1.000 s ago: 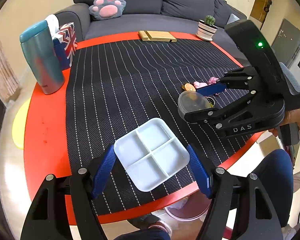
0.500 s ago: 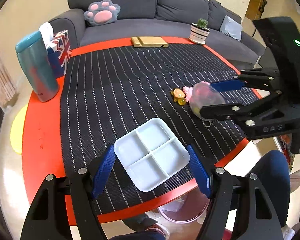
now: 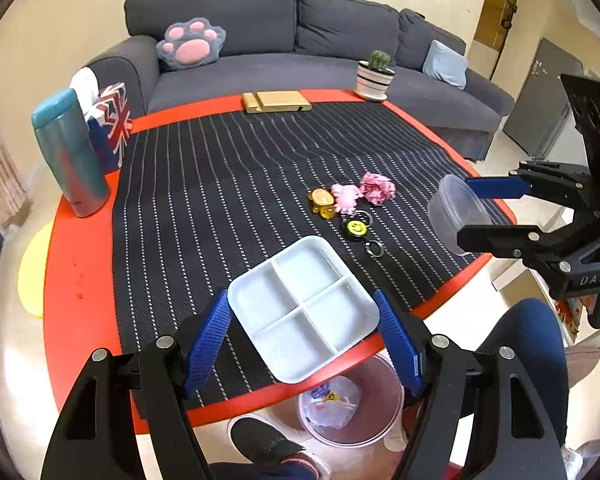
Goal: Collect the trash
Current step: 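Lower the clear container into the pink bin and open the right tool while the left holds the tray, then hold the white tray over the pink bin and open the left tool, then reach to the table and grasp the crumpled pink paper with the right tool, then grasp the smiley-face keychain with the left tool while the right tool lifts the pink paper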
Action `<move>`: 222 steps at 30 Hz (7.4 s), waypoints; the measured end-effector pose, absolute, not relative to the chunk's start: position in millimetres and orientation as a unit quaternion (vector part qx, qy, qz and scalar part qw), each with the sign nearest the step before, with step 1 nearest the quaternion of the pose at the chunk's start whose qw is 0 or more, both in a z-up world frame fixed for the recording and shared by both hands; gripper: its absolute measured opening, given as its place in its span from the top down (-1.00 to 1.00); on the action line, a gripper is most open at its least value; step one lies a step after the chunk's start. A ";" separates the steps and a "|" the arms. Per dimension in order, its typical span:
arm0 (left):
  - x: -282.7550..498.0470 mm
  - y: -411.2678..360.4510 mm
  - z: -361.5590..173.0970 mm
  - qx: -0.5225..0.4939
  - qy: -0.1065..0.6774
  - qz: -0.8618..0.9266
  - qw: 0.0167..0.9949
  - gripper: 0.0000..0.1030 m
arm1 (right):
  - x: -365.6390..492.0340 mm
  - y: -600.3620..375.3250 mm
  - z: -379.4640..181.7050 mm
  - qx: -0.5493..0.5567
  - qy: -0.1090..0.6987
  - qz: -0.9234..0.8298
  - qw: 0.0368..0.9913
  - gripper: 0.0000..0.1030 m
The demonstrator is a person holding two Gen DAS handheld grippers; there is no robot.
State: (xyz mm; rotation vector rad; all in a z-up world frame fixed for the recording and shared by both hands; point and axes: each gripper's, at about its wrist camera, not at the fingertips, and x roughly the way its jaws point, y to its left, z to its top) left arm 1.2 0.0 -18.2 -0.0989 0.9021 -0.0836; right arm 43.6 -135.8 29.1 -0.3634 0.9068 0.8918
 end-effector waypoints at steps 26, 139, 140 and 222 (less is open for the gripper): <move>-48.3 -40.8 -18.5 -0.047 0.425 -0.075 0.901 -0.36 | -37.3 -189.7 1.9 -0.146 0.444 0.421 0.777 -0.17; -11.8 -36.5 -15.0 -0.057 0.414 -0.059 0.906 -0.85 | 108.5 -172.6 16.1 -0.141 0.453 0.375 0.797 -0.89; -11.5 -35.9 -15.4 -0.058 0.415 -0.059 0.906 -0.85 | 113.1 -169.5 14.8 -0.144 0.455 0.375 0.795 -0.89; 130.7 -61.4 -84.9 -0.023 0.512 -0.042 0.858 -0.11 | 163.7 -192.8 -21.0 -0.112 0.496 0.349 0.787 0.55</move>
